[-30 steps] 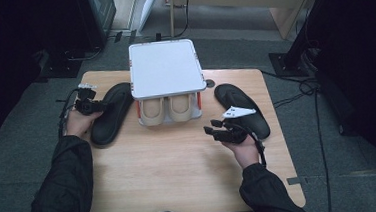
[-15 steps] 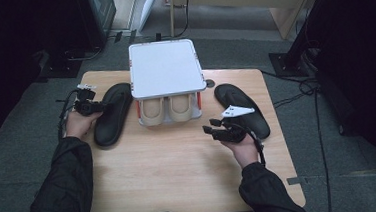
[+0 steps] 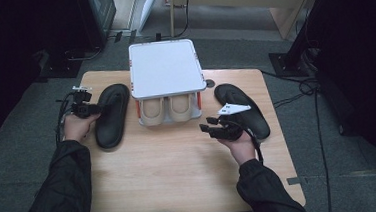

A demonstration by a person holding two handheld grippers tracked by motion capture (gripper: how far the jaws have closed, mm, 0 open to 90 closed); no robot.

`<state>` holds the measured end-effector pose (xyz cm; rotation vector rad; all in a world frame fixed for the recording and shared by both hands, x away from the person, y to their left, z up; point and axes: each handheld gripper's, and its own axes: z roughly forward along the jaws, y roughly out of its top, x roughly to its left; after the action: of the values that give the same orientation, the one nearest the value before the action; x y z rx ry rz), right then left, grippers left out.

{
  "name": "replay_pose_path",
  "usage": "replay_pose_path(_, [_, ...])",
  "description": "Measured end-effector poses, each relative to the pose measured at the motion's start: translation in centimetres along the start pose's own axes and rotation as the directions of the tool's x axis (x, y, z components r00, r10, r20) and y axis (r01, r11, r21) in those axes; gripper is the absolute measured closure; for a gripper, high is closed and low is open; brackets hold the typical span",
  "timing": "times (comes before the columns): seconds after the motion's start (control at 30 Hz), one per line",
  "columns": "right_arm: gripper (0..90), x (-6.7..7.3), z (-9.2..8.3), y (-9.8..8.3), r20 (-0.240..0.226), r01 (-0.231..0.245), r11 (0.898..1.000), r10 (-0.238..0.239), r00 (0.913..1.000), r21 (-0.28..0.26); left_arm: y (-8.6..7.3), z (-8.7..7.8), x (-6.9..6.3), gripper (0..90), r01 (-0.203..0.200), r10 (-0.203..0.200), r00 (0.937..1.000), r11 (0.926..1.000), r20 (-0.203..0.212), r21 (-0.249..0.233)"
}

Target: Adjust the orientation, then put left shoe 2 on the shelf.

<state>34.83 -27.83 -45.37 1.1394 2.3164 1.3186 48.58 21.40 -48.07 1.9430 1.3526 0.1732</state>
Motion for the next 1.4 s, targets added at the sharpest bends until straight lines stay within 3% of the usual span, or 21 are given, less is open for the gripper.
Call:
replay_pose_path(0.7, [55.2,0.0,0.2,0.2,-0.004,0.001,1.0,-0.001,1.0,0.005,0.4,-1.5,-0.8,68.7,0.039,-0.038,0.999,0.9989,0.021,-0.028])
replay_pose_path(0.93, [55.1,0.0,0.2,0.2,-0.005,-0.001,1.0,0.001,1.0,0.006,0.8,-2.3,-1.2,68.7,0.044,-0.044,0.999,0.9983,0.005,-0.039])
replay_pose_path(1.2, [55.0,0.0,0.3,0.1,-0.01,-0.003,1.0,0.003,0.9999,0.009,1.6,-3.0,-1.8,68.8,0.045,-0.045,0.999,0.9983,-0.001,-0.038])
replay_pose_path(1.4, [54.8,0.4,0.5,0.0,-0.018,0.004,1.0,-0.004,0.9998,0.015,3.3,-3.7,-2.3,68.8,0.044,-0.045,0.999,0.9987,-0.007,-0.026])
